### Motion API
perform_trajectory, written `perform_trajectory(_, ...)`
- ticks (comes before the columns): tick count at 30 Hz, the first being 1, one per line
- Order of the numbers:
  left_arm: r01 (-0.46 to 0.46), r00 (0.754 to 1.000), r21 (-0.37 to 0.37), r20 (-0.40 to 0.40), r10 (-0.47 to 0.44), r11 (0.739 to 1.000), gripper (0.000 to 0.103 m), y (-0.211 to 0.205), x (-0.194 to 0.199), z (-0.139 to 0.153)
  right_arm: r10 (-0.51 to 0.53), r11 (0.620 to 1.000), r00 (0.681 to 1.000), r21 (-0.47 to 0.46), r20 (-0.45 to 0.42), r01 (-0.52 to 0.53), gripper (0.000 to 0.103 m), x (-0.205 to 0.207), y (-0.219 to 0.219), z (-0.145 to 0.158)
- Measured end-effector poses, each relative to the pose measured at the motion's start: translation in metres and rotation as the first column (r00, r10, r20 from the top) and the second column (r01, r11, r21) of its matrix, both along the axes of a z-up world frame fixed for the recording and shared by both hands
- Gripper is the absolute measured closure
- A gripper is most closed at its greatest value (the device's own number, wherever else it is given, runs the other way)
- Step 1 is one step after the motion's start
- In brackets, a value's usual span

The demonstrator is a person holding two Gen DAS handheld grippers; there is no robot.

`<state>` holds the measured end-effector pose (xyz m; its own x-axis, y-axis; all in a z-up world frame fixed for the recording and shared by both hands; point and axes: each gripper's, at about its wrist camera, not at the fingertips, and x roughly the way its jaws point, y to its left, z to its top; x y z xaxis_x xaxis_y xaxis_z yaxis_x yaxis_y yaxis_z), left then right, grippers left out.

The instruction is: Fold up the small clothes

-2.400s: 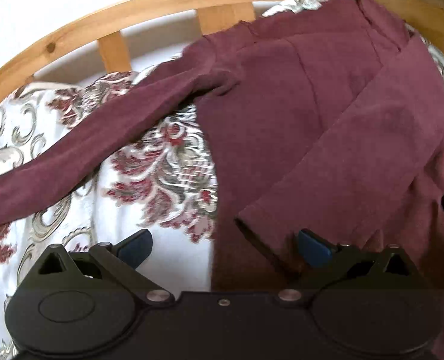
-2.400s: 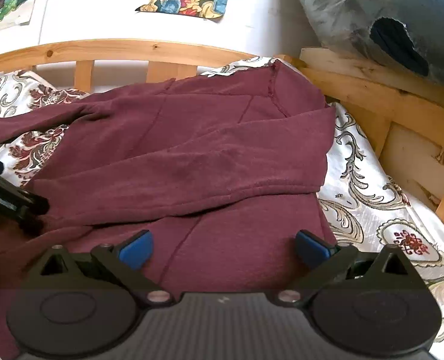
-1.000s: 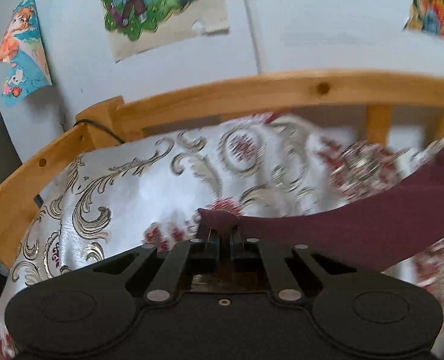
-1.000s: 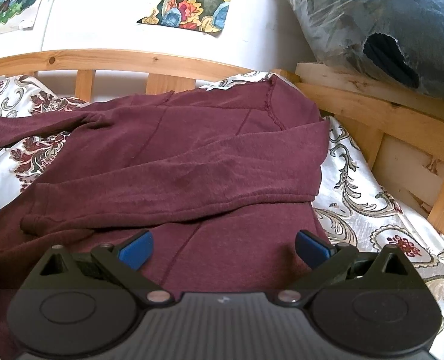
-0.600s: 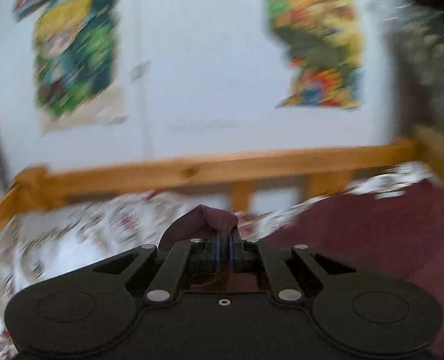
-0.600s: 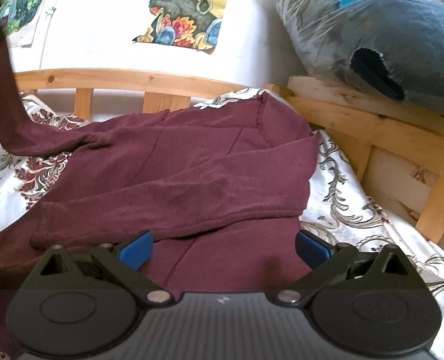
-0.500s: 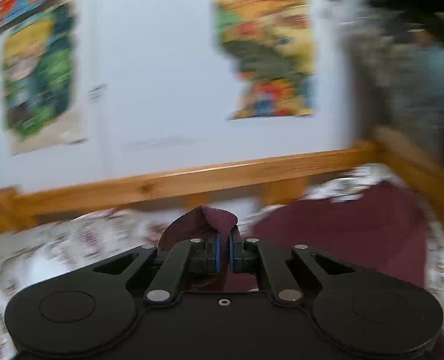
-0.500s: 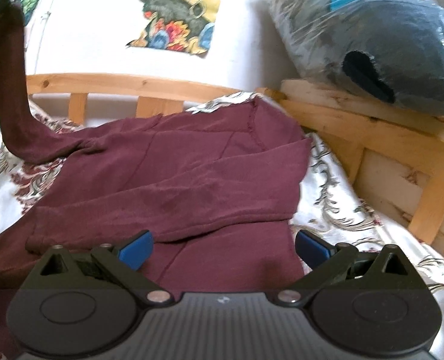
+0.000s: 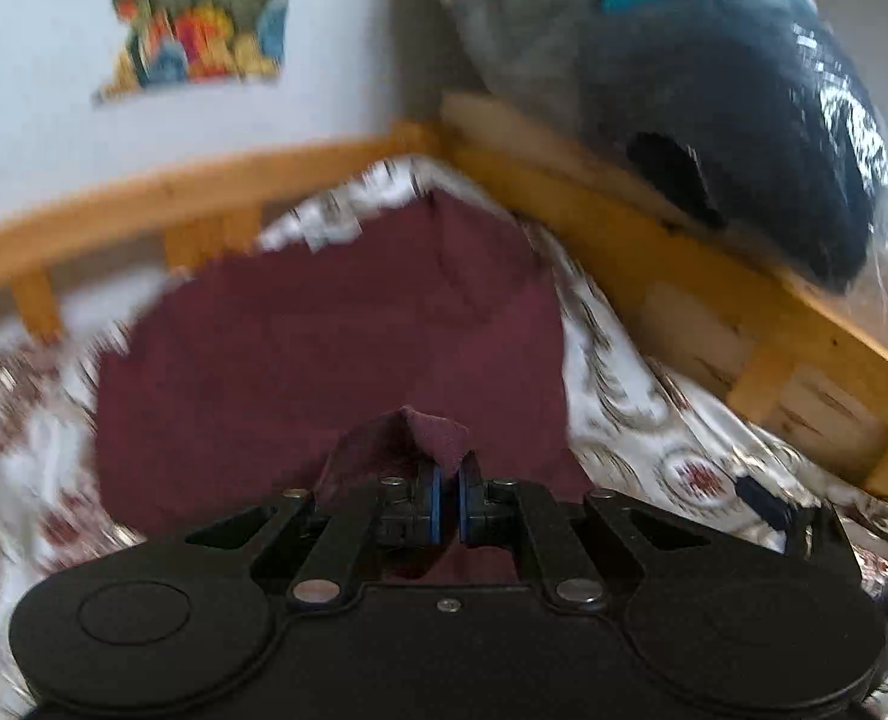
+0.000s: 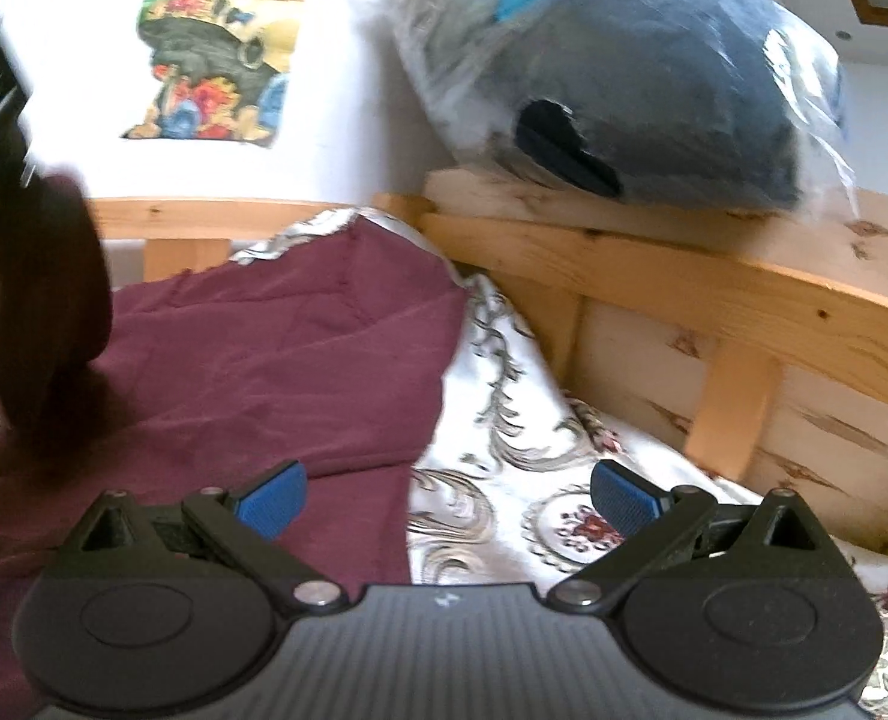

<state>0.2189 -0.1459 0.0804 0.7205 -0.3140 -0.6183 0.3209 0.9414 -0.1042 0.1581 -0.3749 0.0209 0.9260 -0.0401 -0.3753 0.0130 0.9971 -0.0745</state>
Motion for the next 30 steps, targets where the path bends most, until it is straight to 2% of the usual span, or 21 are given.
perform_trajectory(8,0.015,0.999,-0.030,-0.051,-0.016,0.999,0.096,-0.004,-0.009,-0.047,-0.042,0.999,0.999,0.026,-0.033,0.042,0.000,0.006,-0.011,-0.007)
perform_trajectory(14,0.035,0.993,-0.072,-0.113,-0.043,0.997,0.079,0.001,-0.014,-0.065,-0.052,0.998,0.997,0.035,-0.055,0.054,0.000,0.007,-0.013,-0.010)
perform_trajectory(16,0.062,0.991,-0.083,-0.110,-0.071,0.995,0.066,0.003,-0.020,-0.066,-0.052,0.998,0.997,0.036,-0.056,0.054,0.000,0.007,-0.013,-0.010)
perform_trajectory(21,0.112,0.990,-0.077,-0.077,-0.118,0.991,0.044,0.012,-0.039,-0.064,-0.041,0.999,0.998,0.031,-0.053,0.043,0.000,0.006,-0.011,-0.011)
perform_trajectory(23,0.082,0.994,-0.061,-0.071,-0.087,0.995,0.039,0.021,-0.044,-0.066,-0.030,0.999,0.998,0.029,-0.050,0.032,0.000,0.005,-0.008,-0.011)
perform_trajectory(26,-0.025,0.996,-0.016,-0.085,0.023,1.000,0.032,0.042,-0.042,-0.073,0.001,1.000,0.999,0.021,-0.044,0.000,0.000,0.003,-0.001,-0.011)
perform_trajectory(30,-0.222,0.971,0.037,-0.079,0.225,0.974,0.025,0.076,-0.024,-0.081,0.056,0.998,0.998,-0.015,-0.041,-0.057,0.000,0.002,0.015,-0.014)
